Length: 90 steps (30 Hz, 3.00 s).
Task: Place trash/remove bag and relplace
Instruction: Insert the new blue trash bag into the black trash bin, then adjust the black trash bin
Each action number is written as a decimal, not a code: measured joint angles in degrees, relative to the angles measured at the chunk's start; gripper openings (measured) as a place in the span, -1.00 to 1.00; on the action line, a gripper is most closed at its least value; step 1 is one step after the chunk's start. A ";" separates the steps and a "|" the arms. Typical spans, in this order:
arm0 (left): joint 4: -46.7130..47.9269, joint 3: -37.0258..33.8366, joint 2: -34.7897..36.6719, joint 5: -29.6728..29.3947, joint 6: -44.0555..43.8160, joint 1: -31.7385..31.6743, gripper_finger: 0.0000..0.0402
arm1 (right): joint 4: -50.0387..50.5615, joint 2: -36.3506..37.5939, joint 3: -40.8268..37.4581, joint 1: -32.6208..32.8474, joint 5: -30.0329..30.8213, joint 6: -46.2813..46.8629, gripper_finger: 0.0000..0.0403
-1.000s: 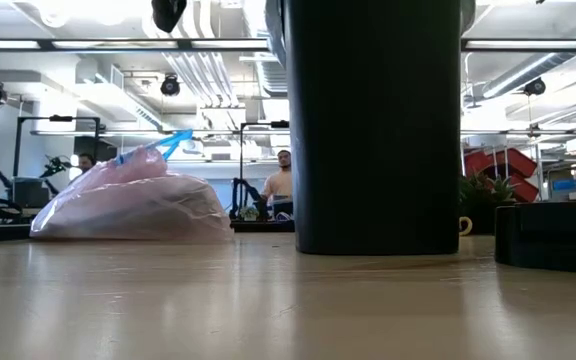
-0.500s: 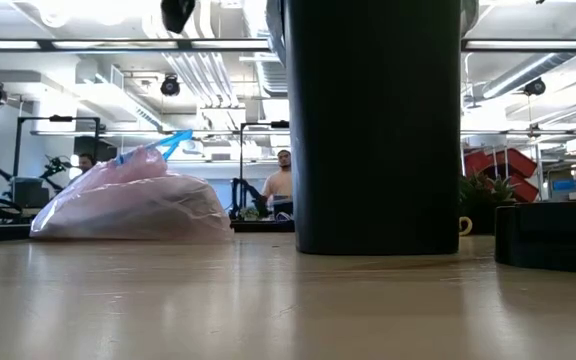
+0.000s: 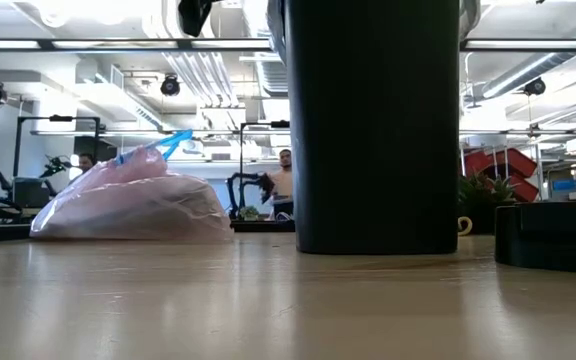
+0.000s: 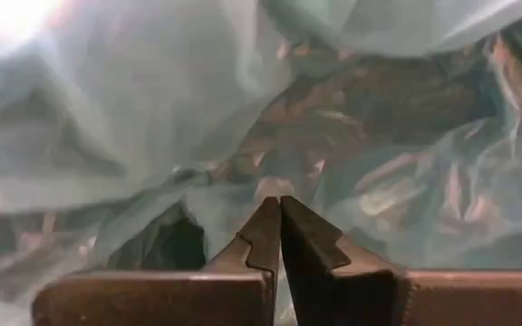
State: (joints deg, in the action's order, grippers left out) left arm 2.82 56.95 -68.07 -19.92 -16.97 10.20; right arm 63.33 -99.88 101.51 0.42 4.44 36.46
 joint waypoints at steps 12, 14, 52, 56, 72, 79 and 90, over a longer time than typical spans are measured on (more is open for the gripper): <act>1.25 0.00 3.91 0.00 0.12 0.52 -0.98 | 3.96 3.19 2.05 2.40 -2.15 0.37 -1.00; 1.12 0.00 3.97 0.02 0.20 0.65 -0.98 | 3.68 4.19 2.68 2.59 -1.88 0.01 -1.00; -2.32 0.00 -3.72 3.69 1.49 3.28 -0.98 | 3.75 -0.36 3.07 2.57 9.51 -7.53 -1.00; -2.30 0.00 -3.68 3.69 1.49 3.30 -0.98 | 3.80 2.31 5.61 4.40 5.98 -7.52 -1.00; -0.66 -1.11 -3.69 4.48 1.64 5.16 -0.98 | 9.16 12.83 8.11 10.23 14.06 -11.58 -1.00; -0.54 -3.44 -3.93 4.48 0.28 5.35 -0.98 | -3.62 12.52 7.67 14.28 6.03 -16.95 -0.85; -0.12 -3.52 -3.34 4.48 -2.08 10.49 -0.98 | -3.30 6.47 7.50 20.68 6.06 -14.44 -0.25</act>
State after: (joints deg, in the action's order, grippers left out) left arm 2.70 53.43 -71.42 -15.44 -19.05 20.69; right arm 60.03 -93.41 109.01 21.10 10.50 22.02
